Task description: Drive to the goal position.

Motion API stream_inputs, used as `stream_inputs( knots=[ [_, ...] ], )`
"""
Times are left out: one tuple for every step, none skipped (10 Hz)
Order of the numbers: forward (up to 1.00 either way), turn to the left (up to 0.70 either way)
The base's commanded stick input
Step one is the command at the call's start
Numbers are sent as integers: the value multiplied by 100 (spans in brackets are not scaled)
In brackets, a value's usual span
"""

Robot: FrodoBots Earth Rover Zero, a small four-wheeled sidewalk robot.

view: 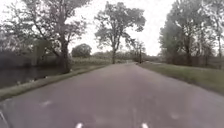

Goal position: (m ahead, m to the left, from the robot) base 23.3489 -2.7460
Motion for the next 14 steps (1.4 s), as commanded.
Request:
stream_inputs(
  knots=[
    [100, 0],
    [100, 0],
    [100, 0],
    [100, 0],
    [100, -1],
    [100, -4],
    [100, -40],
    [100, -40],
    [100, -40],
    [100, -3],
    [100, -2],
    [100, 0],
    [100, 0],
    [100, 0]
  ],
)
